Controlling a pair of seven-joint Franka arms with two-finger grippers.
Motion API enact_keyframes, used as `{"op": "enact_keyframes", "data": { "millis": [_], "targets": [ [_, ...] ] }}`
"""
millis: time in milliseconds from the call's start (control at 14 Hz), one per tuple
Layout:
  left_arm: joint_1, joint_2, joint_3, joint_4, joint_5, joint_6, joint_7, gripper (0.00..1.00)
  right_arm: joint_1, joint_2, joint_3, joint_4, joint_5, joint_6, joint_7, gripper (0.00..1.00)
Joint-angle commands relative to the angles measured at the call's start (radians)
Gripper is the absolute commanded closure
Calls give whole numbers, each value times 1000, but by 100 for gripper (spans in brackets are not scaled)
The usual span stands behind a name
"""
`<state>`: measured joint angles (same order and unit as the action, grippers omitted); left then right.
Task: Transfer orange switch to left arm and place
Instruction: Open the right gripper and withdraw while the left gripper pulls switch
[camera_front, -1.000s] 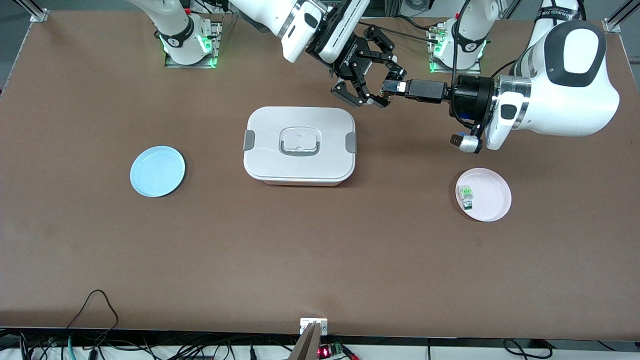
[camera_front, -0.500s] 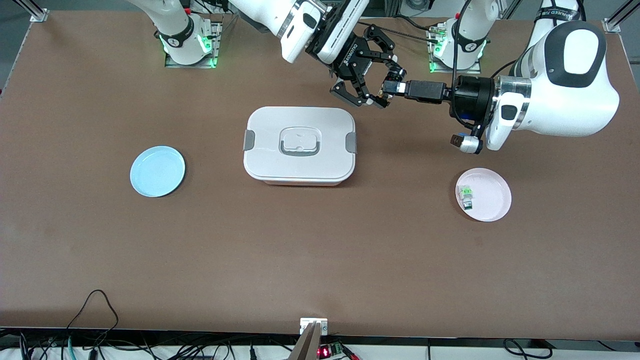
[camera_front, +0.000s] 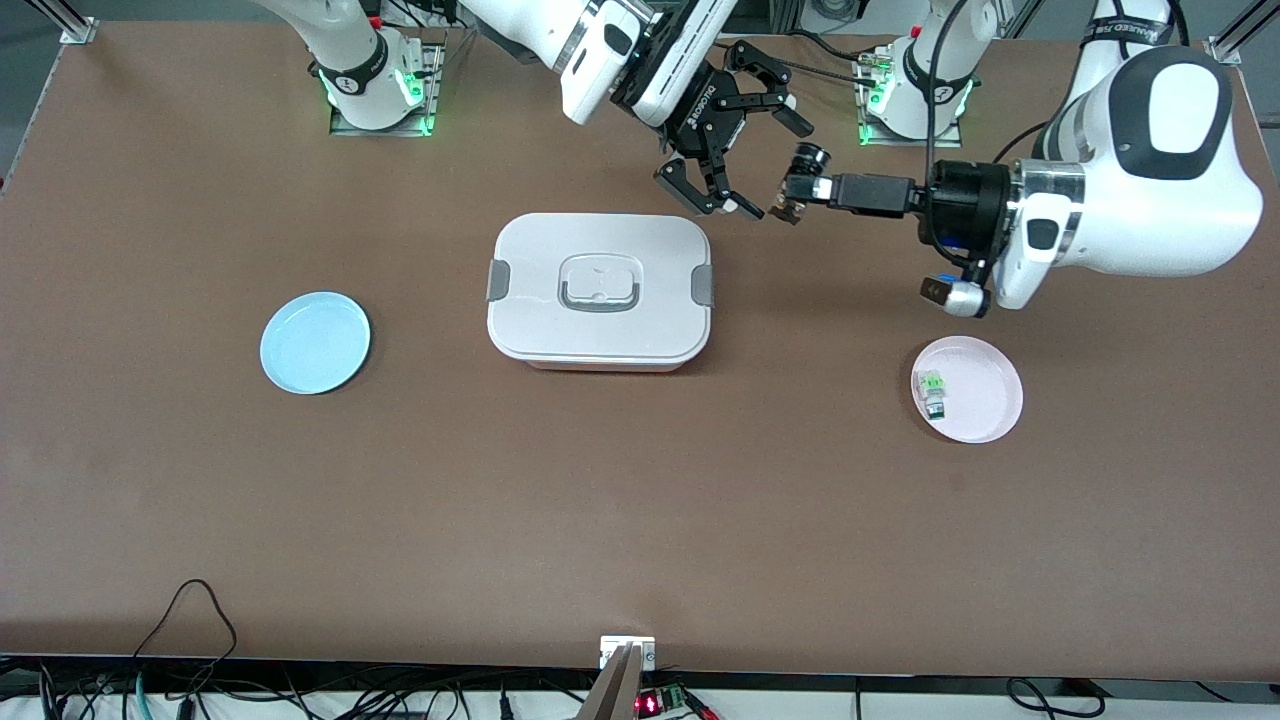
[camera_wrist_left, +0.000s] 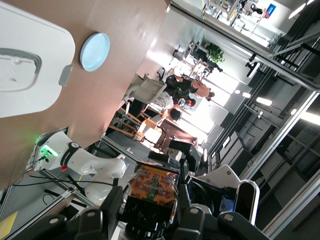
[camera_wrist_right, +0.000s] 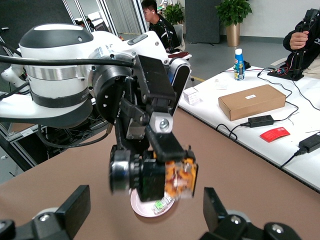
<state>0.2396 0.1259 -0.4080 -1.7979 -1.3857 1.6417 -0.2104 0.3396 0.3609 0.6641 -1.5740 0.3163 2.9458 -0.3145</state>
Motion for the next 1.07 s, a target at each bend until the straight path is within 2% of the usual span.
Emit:
{"op": "enact_keyframes", "data": {
  "millis": [0,214,357,500,643,786,1000],
  "targets": [
    [17,-17,38,-20,101,-2,-4,100,-4,12,-1,26,20,-10,58,0],
    [20,-9,52,-20,314,1,-3,100,-42,10,-35,22,20,-56,188,0],
    [20,-5,52,-20,510,7,11,100,-85,12,-67,17,20,-140,218,0],
    [20,9,52,-24,685,26,52,100,-169,13,-77,16,15,-284,219,0],
    [23,20,54,-47,776,56,57,100,-253,13,-77,15,7,-449,213,0],
    [40,49,54,-54,923,73,59,100,-327,12,-83,14,-6,-604,203,0],
    [49,86,54,-83,1104,145,89,100,-338,3,-174,5,-124,-765,203,0]
  ]
}}
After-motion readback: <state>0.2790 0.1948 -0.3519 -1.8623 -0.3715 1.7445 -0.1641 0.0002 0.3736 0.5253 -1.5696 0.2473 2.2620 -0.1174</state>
